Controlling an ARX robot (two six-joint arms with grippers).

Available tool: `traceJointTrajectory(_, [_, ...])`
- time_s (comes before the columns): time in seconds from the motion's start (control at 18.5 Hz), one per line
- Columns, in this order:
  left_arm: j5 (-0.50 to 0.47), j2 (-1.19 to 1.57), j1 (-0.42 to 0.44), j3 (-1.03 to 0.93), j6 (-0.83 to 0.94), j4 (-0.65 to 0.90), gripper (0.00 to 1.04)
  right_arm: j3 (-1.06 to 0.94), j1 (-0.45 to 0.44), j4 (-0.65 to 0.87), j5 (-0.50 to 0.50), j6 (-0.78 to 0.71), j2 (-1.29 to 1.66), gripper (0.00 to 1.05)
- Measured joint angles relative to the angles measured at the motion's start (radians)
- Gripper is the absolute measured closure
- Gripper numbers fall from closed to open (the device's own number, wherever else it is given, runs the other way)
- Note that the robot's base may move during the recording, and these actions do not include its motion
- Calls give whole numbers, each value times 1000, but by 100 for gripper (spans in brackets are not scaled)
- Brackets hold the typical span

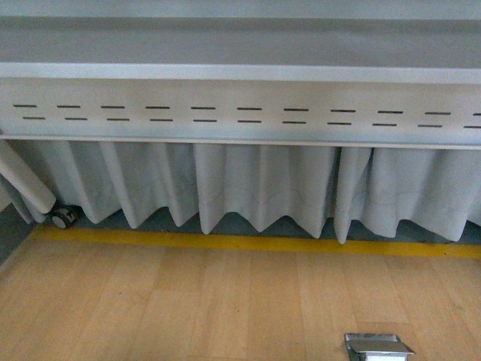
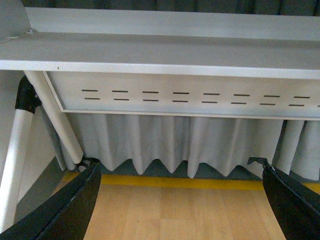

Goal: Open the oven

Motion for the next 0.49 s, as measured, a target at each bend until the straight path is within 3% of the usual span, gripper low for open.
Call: traceJointTrajectory(0.49, [0,0,0,0,0,0,7,0,0,0,0,0,0,6])
